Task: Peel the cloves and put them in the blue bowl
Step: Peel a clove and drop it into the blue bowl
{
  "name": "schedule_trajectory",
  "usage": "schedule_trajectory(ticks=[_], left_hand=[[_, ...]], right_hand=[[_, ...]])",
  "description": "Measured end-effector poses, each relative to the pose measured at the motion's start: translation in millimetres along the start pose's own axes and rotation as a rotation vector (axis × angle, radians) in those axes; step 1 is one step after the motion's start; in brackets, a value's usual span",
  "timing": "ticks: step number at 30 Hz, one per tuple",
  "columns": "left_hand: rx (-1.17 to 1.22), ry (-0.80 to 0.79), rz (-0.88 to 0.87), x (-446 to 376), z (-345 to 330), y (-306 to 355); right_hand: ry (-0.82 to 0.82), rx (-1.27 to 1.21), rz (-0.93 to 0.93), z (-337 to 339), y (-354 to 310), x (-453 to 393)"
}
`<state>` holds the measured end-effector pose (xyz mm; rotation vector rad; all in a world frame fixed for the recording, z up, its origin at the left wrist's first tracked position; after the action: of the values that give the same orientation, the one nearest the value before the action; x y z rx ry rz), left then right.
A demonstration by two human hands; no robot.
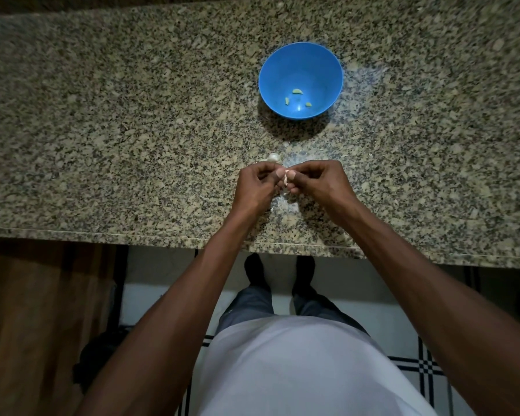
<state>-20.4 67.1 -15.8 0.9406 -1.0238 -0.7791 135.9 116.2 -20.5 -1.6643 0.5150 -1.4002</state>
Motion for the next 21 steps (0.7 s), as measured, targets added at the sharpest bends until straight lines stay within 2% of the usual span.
schedule_trajectory(ticks=[6, 10, 12, 17, 21], left_hand=[[-0.049, -0.044, -0.065, -2, 4, 2], [-0.077, -0.085, -0.109, -3, 6, 5], [-0.093, -0.104, -0.104, -3, 6, 3], [-0.127, -0.106, -0.093, -2, 5, -1], [-0.038, -0.081, -0.087, 2, 7, -2]], right_hand=[[-0.105, -0.088, -0.176, 1, -5, -1], [-0.216, -0.277, -0.426, -6, 5, -3], [-0.237, -0.307, -0.47, -7, 8, -3], [-0.159, -0.246, -0.387, -3, 10, -3], [-0.077, -0.125, -0.22, 0, 8, -3]])
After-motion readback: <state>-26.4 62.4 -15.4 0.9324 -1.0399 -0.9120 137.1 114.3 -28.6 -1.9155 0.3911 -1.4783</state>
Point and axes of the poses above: each hand's wrist, its own x-axis away from the middle knuckle, its own z-axis out of the back of the hand, y = z × x, the point moved 6 cm from there along -x, towards the middle knuckle, and after that the axes turned 6 degrees about -z, right-handed, at the moved point
